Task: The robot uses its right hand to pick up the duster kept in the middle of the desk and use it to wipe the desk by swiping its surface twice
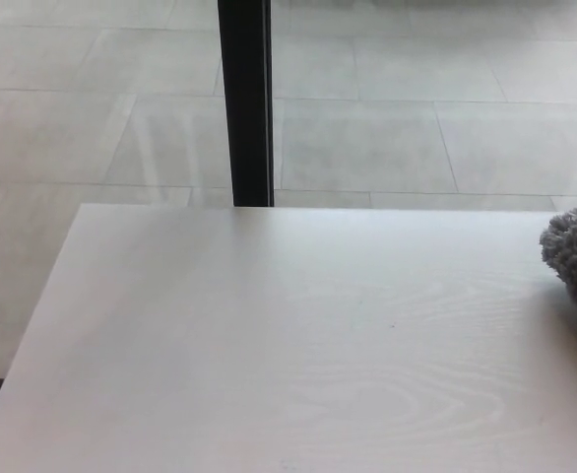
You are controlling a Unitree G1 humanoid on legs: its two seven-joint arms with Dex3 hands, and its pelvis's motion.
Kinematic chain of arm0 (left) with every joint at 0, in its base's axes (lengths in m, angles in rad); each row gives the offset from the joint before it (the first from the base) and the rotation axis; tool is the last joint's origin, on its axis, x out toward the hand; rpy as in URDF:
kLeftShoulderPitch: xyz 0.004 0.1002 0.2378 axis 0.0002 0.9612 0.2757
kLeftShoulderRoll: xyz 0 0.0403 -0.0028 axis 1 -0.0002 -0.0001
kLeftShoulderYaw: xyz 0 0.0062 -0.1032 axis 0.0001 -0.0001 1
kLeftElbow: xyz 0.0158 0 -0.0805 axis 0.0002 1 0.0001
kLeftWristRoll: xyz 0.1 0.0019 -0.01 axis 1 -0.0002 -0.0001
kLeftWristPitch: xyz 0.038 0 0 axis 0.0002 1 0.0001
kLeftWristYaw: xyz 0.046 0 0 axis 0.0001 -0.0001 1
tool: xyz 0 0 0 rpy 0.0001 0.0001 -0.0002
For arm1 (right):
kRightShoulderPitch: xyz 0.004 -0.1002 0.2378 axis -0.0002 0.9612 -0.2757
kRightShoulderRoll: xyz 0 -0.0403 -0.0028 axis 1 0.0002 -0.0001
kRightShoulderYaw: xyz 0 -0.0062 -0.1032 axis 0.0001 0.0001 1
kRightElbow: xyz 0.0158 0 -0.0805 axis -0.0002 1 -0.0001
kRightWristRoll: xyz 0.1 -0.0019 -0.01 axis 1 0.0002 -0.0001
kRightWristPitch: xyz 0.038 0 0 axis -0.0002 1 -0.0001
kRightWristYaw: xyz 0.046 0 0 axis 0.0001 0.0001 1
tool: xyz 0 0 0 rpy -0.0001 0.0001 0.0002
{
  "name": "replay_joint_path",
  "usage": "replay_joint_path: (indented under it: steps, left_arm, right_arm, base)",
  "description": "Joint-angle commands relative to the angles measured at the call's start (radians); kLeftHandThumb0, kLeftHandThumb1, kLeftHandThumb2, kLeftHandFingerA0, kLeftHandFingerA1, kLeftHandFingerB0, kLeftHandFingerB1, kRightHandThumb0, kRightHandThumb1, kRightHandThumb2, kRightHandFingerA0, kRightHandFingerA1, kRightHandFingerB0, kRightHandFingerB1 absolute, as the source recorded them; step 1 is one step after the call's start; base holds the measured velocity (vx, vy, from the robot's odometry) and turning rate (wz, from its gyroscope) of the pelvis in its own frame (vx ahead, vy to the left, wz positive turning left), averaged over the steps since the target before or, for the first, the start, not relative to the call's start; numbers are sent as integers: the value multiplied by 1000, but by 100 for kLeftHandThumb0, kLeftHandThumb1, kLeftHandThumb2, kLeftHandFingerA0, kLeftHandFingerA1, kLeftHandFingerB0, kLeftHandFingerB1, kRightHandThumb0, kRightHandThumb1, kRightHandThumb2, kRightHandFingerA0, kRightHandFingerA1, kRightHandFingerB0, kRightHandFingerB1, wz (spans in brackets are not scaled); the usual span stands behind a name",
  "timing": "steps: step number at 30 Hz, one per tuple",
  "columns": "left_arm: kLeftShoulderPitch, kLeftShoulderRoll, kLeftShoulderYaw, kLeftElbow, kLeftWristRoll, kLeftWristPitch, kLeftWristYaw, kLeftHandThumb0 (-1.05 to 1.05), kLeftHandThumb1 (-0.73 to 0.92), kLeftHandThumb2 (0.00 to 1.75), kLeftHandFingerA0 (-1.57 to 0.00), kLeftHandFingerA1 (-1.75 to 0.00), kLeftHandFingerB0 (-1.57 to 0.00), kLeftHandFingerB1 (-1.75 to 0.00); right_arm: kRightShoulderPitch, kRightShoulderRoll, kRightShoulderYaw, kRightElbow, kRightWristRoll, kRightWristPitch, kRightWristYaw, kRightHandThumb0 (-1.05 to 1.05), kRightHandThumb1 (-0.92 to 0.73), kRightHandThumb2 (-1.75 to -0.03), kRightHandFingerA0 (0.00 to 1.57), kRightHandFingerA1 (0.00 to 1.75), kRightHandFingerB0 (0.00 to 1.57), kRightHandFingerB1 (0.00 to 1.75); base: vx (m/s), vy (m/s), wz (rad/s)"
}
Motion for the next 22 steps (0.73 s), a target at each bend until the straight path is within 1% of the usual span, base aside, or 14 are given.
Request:
replay_joint_path:
  steps: [1,3,4,6,7,8,9,10,11,13,14,18,19,22]
  left_arm:
    - [-5,35,17,30,-9,33,96,-48,61,58,-51,-56,-53,-45]
    - [-13,37,14,29,-7,41,101,-48,61,58,-51,-56,-53,-45]
    - [-16,40,20,32,-13,44,101,-44,64,58,-49,-55,-50,-45]
    - [-17,42,23,34,-16,50,109,-47,64,59,-47,-54,-47,-44]
    - [-15,43,21,35,-13,44,105,-47,64,59,-47,-54,-47,-44]
    - [-15,44,23,37,-14,45,109,-47,63,58,-46,-55,-48,-44]
    - [-6,47,20,38,-11,38,97,-51,64,59,-47,-57,-48,-45]
    - [-4,48,19,39,-10,37,96,-51,64,59,-47,-57,-48,-45]
    - [-7,47,30,38,-23,49,97,-48,62,58,-47,-59,-48,-47]
    - [-4,49,23,34,-13,43,107,-49,62,58,-48,-58,-50,-46]
    - [-2,48,24,33,-14,44,111,-49,62,58,-48,-58,-49,-46]
    - [-12,44,33,40,-19,59,159,-48,57,59,-53,-58,-53,-47]
    - [-11,44,39,42,-25,58,142,-47,61,58,-49,-58,-52,-47]
    - [-8,43,37,39,-15,49,144,-49,61,58,-50,-57,-54,-47]
  right_arm:
    - [-15,140,-337,404,414,-162,-111,-72,-78,-63,51,121,14,79]
    - [-19,134,-345,427,411,-163,-102,-72,-78,-63,51,121,14,79]
    - [-10,143,-346,423,417,-148,-69,-71,-80,-64,54,112,27,65]
    - [-7,141,-350,441,424,-122,-26,-74,-81,-65,62,103,45,62]
    - [-4,140,-348,451,425,-112,-2,-74,-81,-65,62,103,45,62]
    - [-4,136,-337,460,410,-100,-3,-74,-83,-65,63,93,46,60]
    - [4,136,-325,472,405,-91,30,-70,-69,-111,72,92,40,66]
    - [6,135,-325,480,405,-95,36,-70,-69,-111,72,92,40,66]
    - [6,134,-319,487,402,-98,39,-76,-84,-65,69,92,45,62]
    - [12,132,-306,505,392,-103,45,-77,-84,-65,73,88,47,60]
    - [34,139,-278,492,375,-99,83,-75,-87,-66,71,84,43,59]
    - [33,126,-259,529,394,-120,105,-77,-84,-65,74,87,47,59]
    - [34,124,-250,535,395,-130,120,-77,-85,-66,70,88,44,60]
    - [32,115,-221,552,404,-144,120,-79,-84,-66,75,88,47,58]
  base:
    - [0,0,0]
    - [0,0,0]
    - [0,0,0]
    - [0,0,0]
    - [0,0,0]
    - [0,0,0]
    - [0,0,0]
    - [0,0,0]
    - [0,0,0]
    - [0,0,0]
    - [0,0,0]
    - [0,0,0]
    - [0,0,0]
    - [0,0,0]
